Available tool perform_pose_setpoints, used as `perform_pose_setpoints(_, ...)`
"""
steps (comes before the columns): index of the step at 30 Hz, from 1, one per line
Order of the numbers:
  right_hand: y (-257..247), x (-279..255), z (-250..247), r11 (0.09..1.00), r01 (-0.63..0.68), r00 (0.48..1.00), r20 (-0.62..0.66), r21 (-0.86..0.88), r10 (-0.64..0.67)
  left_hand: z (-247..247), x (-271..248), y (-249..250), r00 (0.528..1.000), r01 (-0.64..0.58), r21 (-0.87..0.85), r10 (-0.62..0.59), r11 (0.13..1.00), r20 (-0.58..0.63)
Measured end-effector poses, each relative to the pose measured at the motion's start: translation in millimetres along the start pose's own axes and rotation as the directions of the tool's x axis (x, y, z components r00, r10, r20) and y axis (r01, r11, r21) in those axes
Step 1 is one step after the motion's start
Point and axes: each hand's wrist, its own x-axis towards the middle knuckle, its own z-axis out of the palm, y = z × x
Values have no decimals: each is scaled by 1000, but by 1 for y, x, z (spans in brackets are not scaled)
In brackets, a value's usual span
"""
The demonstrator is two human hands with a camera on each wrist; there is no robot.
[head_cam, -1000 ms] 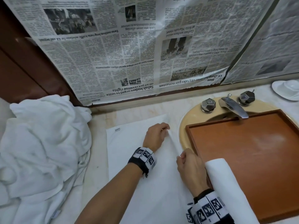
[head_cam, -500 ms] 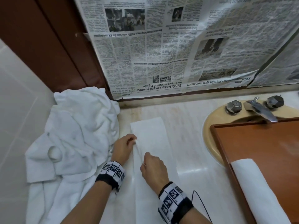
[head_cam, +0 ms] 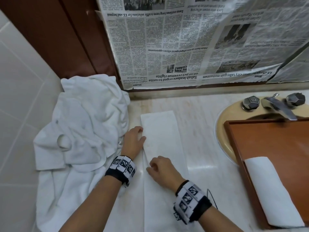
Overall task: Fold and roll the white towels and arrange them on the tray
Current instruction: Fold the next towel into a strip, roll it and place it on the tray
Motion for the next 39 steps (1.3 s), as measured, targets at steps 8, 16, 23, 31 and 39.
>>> perform_pose_setpoints(8,60,35,-66,957,180,924,-296,-226,-243,18,-13,-3,987,-154,254,161,955,-9)
perform_pose_setpoints(16,64,97,-50,798,171,978,3,-578,-208,41,2,12,969,-115,507,-15,854,245)
perform_pose_setpoints(23,110,88,-88,833,-115,989,-140,-542,46,23,2,-1,970,-54,415,-50,908,237)
perform_pose_setpoints(31,87,34,-20,845,88,987,-70,-527,-146,51,-63,27,958,-118,455,-19,883,285)
perform_pose_setpoints(39,107,22,-41,857,-148,982,-176,-494,69,33,-76,12,971,16,448,-121,894,206)
